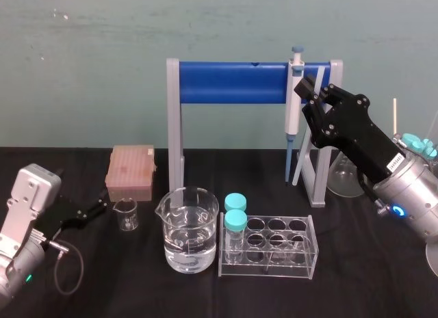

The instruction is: Pick up the stirring rod with one hand, then place it down.

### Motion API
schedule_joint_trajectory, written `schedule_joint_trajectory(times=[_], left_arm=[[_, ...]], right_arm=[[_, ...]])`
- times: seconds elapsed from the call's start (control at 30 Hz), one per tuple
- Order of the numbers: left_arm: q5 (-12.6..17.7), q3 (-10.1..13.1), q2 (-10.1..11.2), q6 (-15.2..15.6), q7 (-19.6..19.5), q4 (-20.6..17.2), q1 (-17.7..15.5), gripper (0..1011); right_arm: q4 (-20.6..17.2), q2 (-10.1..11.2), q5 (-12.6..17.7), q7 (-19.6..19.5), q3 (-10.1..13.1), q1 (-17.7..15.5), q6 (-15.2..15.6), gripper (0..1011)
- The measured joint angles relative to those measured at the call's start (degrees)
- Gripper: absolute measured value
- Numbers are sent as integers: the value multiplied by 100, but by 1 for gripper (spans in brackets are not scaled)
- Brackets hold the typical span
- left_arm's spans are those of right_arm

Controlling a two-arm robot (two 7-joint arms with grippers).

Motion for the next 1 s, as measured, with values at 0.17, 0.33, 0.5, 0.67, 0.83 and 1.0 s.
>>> schedule_joint_trajectory(times=[0.17, 0.33, 0.5, 0.67, 0.83, 1.0], left_arm=[[0, 0, 0, 0, 0, 0, 0, 1000], [0, 0, 0, 0, 0, 0, 0, 1000], [0, 0, 0, 0, 0, 0, 0, 1000], [0, 0, 0, 0, 0, 0, 0, 1000], [0, 0, 0, 0, 0, 0, 0, 1000], [0, 0, 0, 0, 0, 0, 0, 1000]], right_arm=[[77, -1, -7, 26, -10, 45, 4, 70], [130, -1, -9, 55, -27, 81, 10, 69], [170, -4, -10, 77, -45, 112, 20, 70], [186, -4, -14, 82, -57, 116, 25, 70], [191, 2, -23, 78, -58, 109, 34, 69], [188, 8, -31, 63, -51, 89, 34, 69]])
